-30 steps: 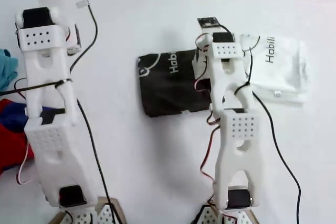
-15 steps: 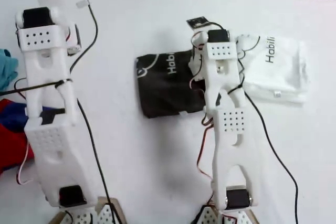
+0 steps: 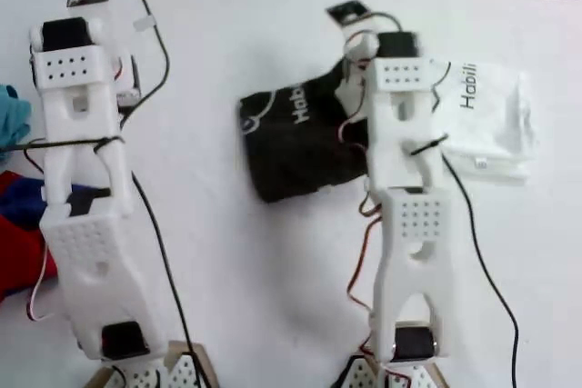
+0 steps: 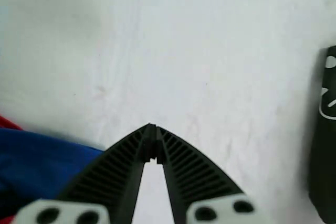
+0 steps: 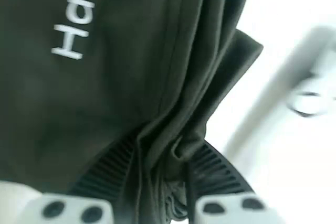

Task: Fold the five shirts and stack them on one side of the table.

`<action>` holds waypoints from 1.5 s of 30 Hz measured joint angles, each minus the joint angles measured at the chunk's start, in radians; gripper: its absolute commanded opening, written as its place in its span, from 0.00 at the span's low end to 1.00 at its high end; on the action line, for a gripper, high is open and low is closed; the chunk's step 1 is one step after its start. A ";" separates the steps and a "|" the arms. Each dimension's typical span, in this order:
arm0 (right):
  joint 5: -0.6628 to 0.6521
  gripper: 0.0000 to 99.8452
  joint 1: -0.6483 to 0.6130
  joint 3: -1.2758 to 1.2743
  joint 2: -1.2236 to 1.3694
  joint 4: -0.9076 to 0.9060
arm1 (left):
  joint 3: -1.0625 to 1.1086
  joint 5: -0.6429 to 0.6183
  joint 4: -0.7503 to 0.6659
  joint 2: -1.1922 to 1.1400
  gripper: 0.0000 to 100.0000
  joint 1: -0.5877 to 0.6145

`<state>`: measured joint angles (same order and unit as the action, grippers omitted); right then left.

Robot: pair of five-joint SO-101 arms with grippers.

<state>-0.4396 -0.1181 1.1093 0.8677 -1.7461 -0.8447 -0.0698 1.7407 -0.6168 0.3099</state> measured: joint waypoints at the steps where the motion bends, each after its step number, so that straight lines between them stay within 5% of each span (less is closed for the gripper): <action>1: -0.025 0.02 0.012 -0.017 -0.043 0.000 | 0.000 0.000 0.000 0.000 0.03 0.000; 14: -0.301 0.02 0.293 -0.029 -0.259 0.003 | 0.000 0.000 0.000 0.000 0.03 0.000; 23: -0.437 0.02 0.450 -0.038 -0.258 0.173 | 0.000 0.000 0.000 0.000 0.03 0.000; 45: -0.459 0.02 0.583 -0.040 0.021 0.537 | 0.000 0.000 0.011 0.000 0.03 0.000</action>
<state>-0.8984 0.4649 1.0694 0.8892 -1.2091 -0.8447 -0.0698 1.7515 -0.6168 0.3099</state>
